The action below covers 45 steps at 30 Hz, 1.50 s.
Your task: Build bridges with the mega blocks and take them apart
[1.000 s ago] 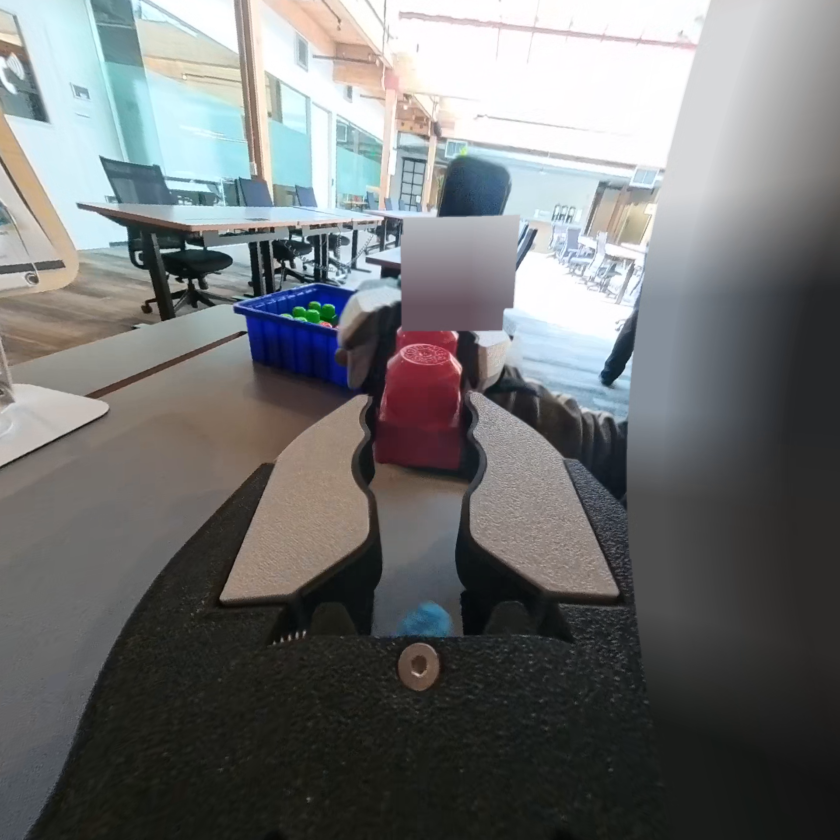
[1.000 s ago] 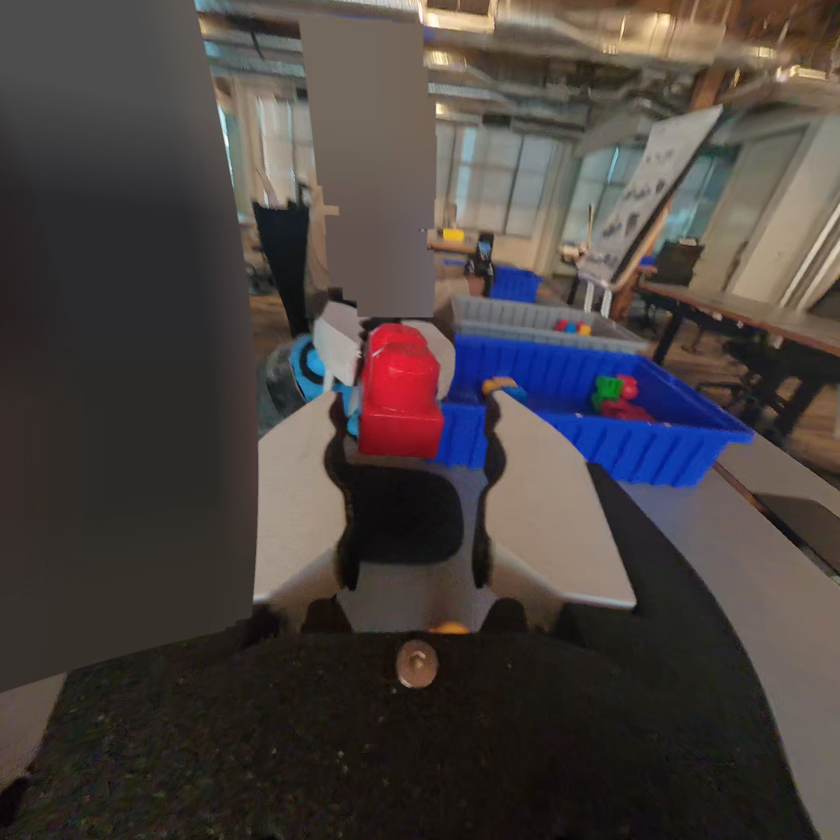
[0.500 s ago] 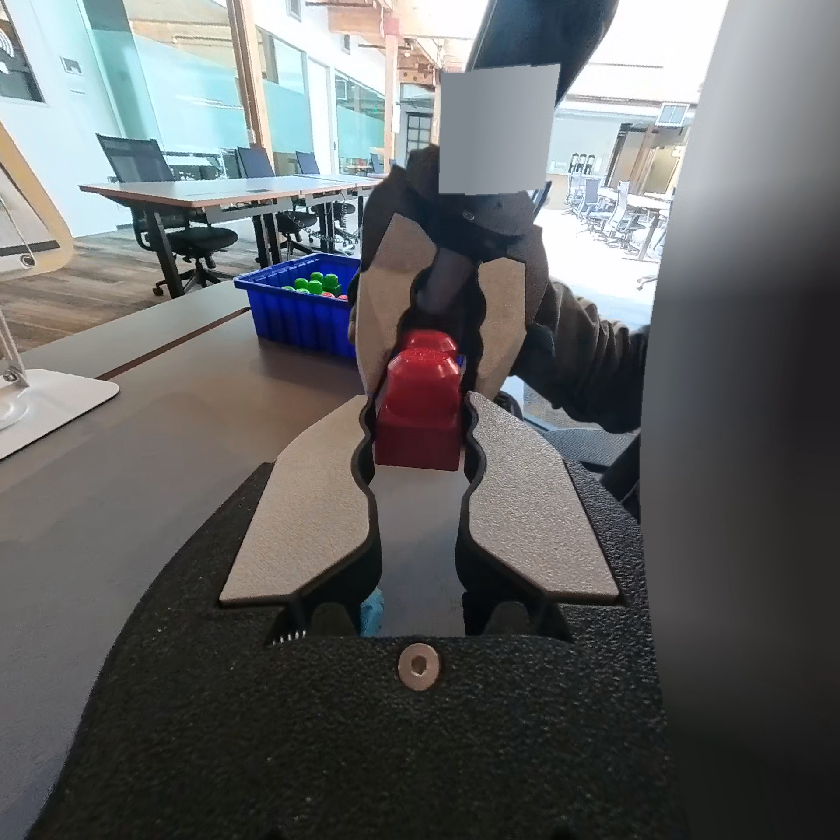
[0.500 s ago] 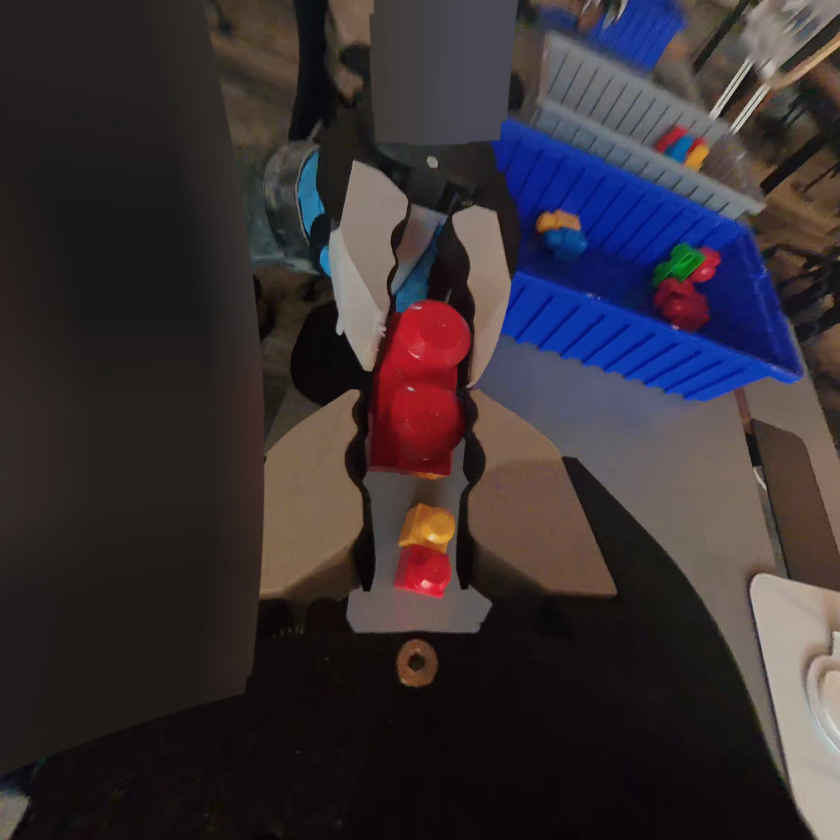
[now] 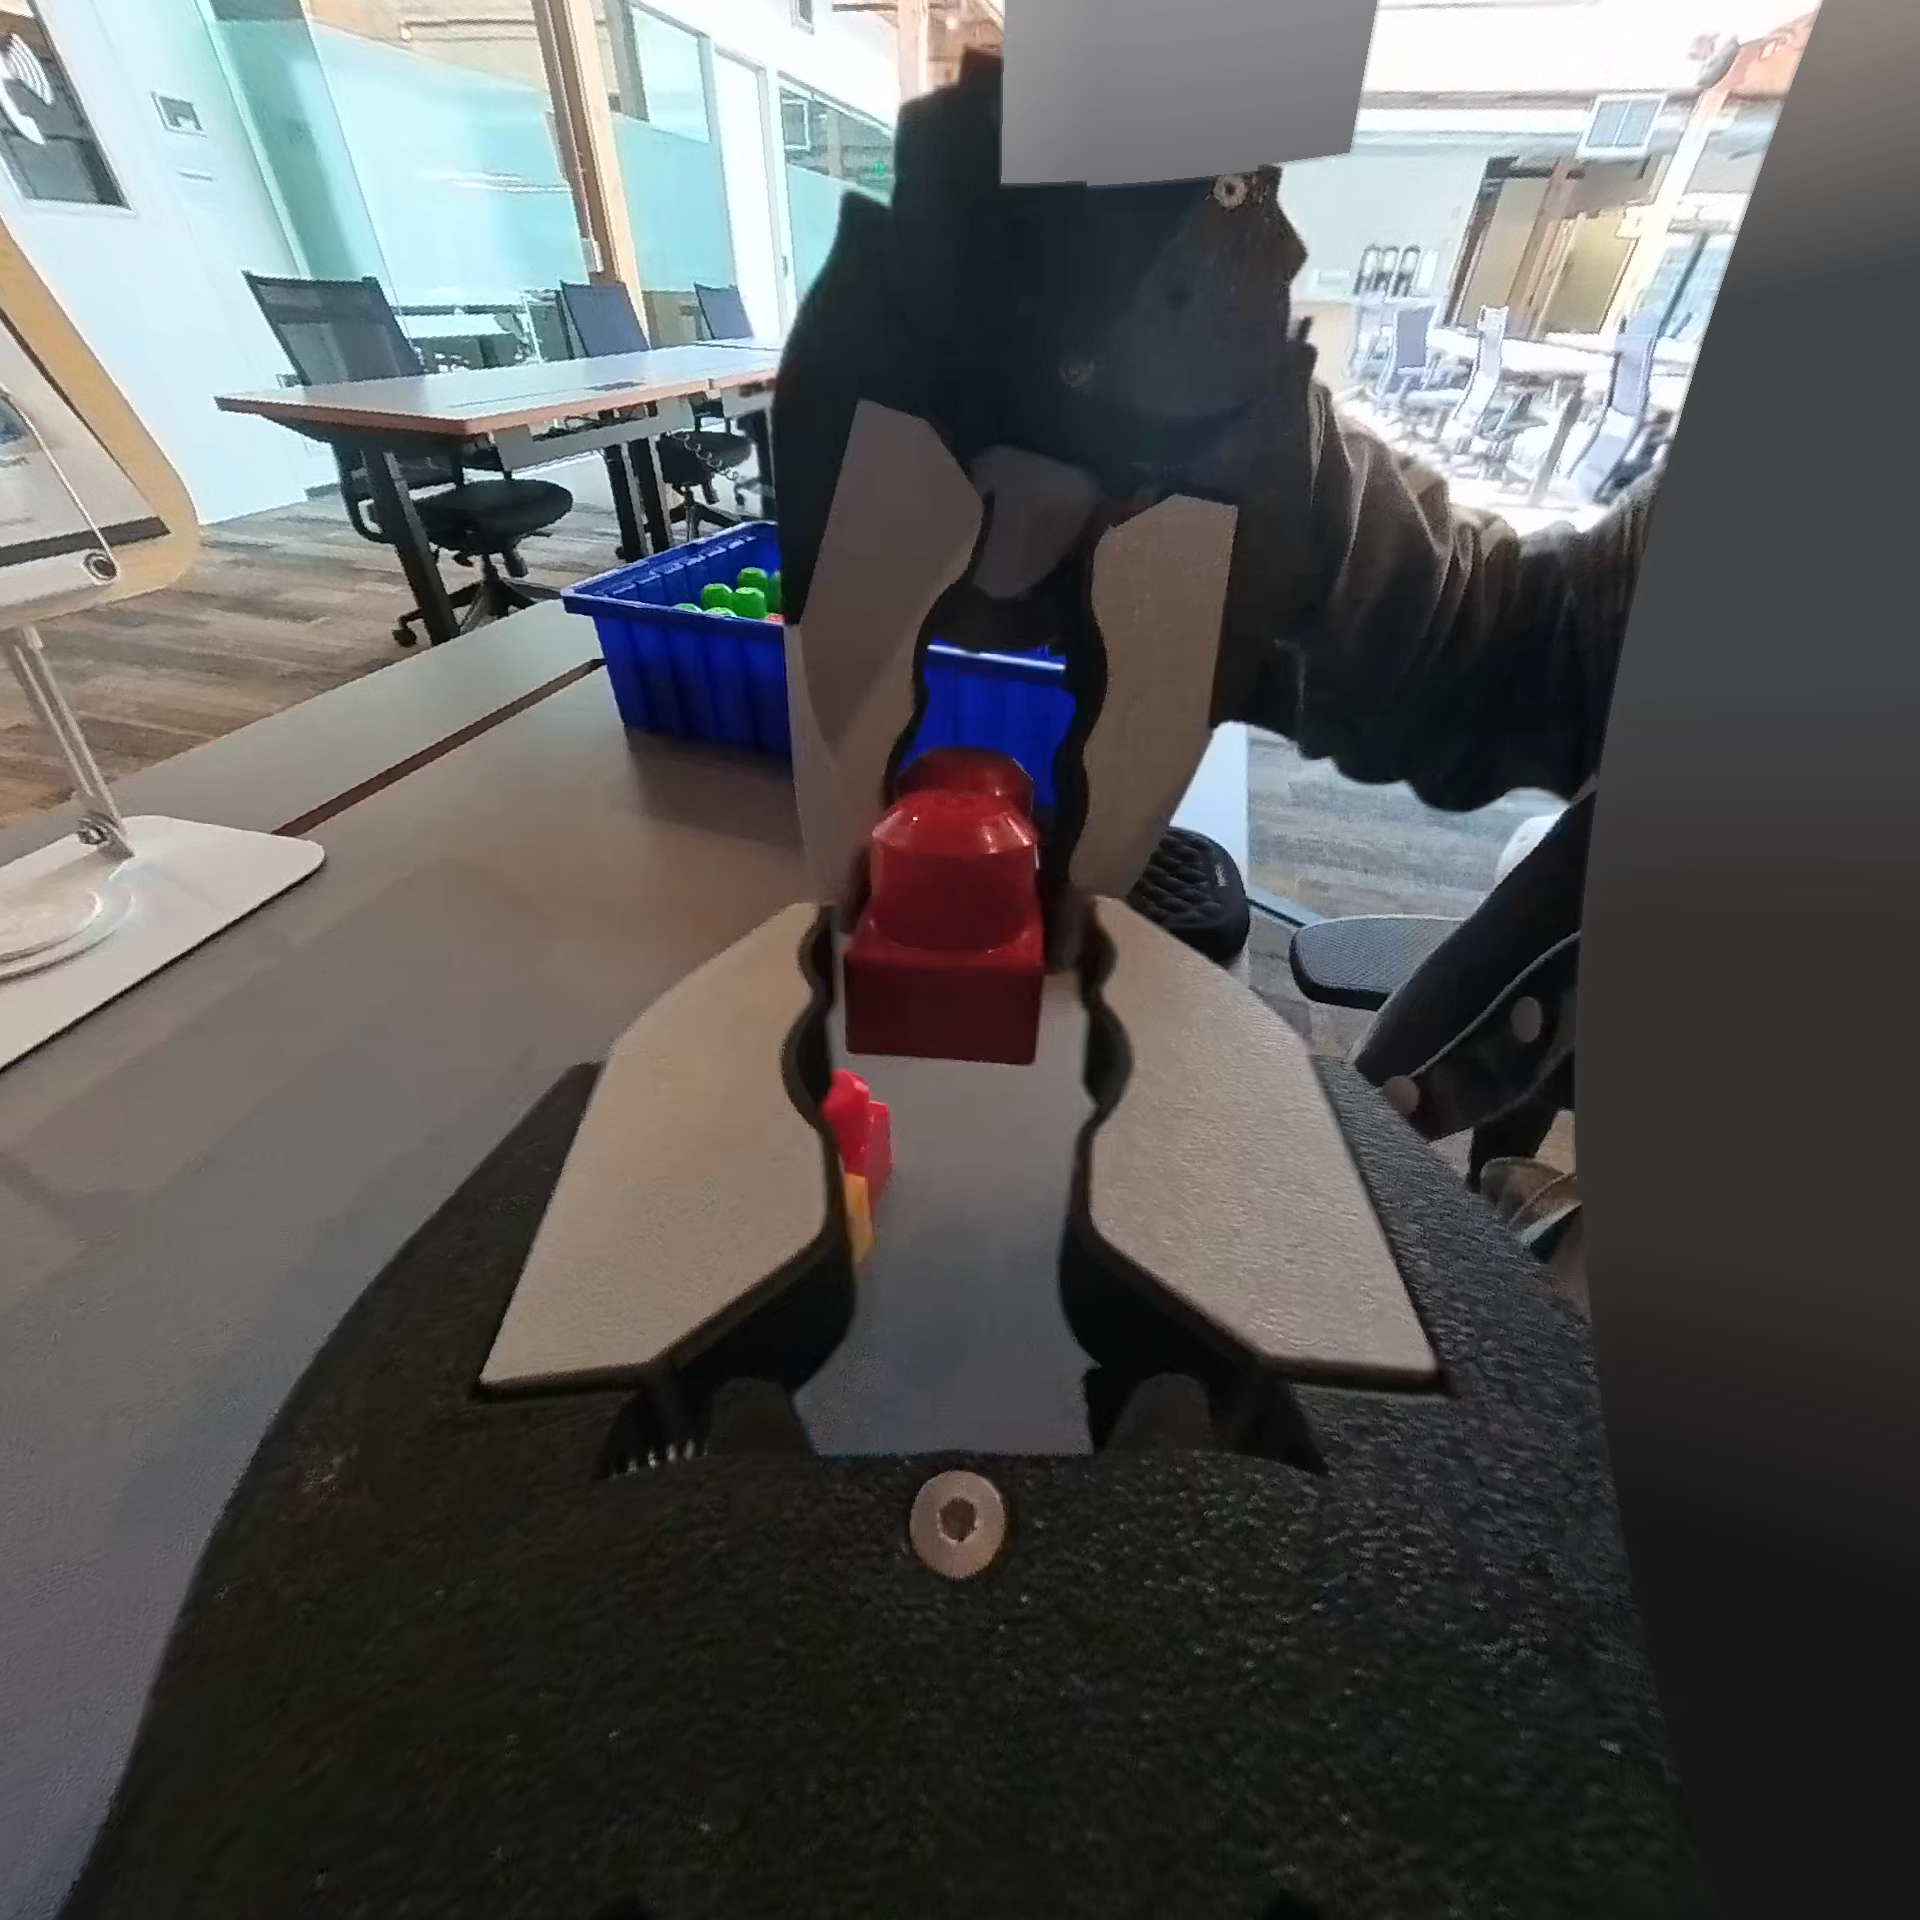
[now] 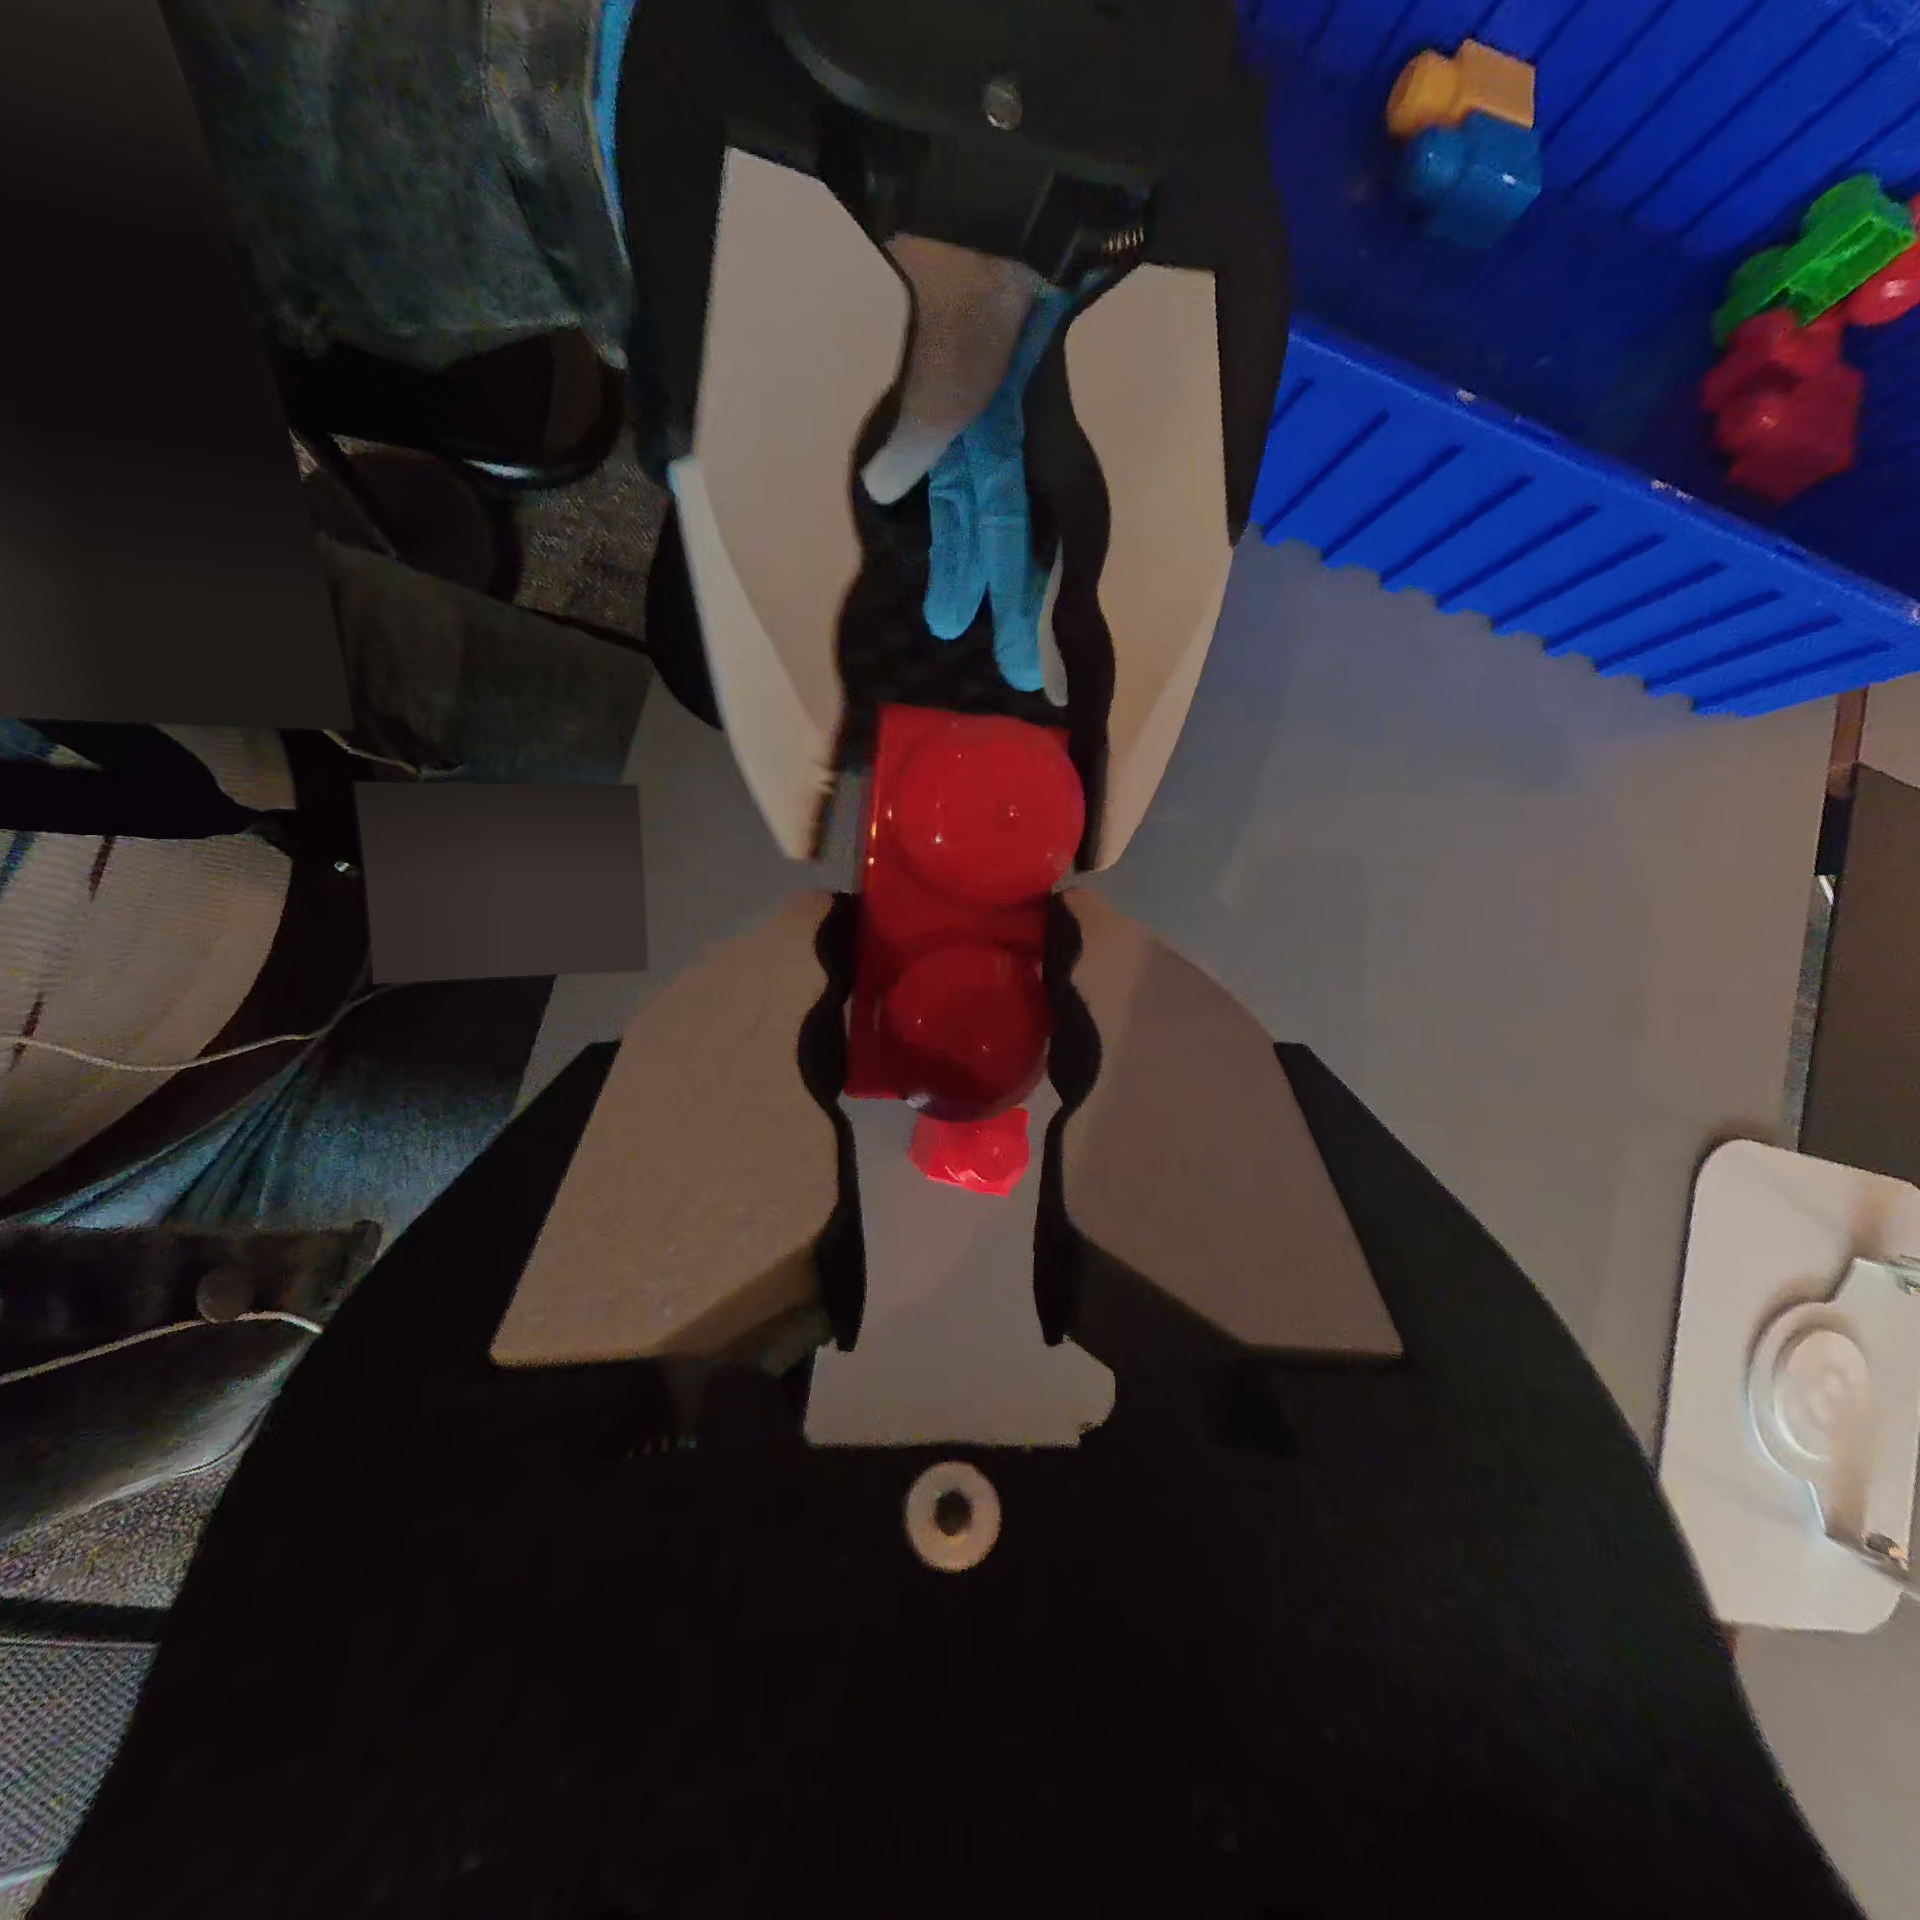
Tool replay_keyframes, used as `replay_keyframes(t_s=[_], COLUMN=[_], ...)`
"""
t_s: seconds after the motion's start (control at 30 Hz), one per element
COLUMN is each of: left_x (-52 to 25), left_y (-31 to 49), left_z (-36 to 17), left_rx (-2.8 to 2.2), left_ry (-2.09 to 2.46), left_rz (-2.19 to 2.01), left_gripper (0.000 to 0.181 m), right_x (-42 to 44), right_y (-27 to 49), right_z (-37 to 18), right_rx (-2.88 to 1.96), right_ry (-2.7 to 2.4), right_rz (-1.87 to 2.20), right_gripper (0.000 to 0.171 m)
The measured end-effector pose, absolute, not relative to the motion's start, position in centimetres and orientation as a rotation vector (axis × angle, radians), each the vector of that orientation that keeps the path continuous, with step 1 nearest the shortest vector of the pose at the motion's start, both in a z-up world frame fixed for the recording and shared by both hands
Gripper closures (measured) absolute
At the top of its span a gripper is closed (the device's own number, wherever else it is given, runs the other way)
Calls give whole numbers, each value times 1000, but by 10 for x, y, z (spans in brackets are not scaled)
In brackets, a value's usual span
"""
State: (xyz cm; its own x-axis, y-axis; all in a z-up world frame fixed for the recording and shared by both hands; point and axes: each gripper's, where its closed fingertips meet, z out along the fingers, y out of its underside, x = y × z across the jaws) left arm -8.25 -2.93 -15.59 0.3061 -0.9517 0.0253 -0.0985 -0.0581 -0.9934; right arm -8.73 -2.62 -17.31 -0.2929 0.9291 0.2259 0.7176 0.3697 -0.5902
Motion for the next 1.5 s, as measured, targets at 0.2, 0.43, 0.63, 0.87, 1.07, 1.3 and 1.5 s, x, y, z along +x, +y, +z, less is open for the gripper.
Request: replay_keyframes(t_s=[0.2,0.43,0.63,0.87,1.07,1.3,1.5], left_x=[-95,-118,-125,-127,-130,-131,-128], left_y=[-23,-24,-24,-21,-20,-19,-20], left_z=[-159,-158,-169,-187,-187,-186,-185], left_rx=[-1420,-1432,-1467,-1521,-1515,-1509,-1507], left_ry=[1046,993,1017,1079,1069,1059,1059], left_rz=[-849,-935,-941,-878,-882,-879,-893], left_gripper=[106,121,124,118,118,118,119], right_x=[-75,-58,-55,-58,-56,-54,-53], right_y=[-8,21,31,31,31,31,29], right_z=[-181,-231,-264,-277,-289,-296,-297], right_rx=[-1511,-1690,-1702,-1701,-1739,-1770,-1832], right_ry=[-2074,-2060,-2131,-2167,-2181,-2181,-2177], right_rz=[440,319,278,292,277,286,294], right_gripper=[137,137,136,136,136,136,137])
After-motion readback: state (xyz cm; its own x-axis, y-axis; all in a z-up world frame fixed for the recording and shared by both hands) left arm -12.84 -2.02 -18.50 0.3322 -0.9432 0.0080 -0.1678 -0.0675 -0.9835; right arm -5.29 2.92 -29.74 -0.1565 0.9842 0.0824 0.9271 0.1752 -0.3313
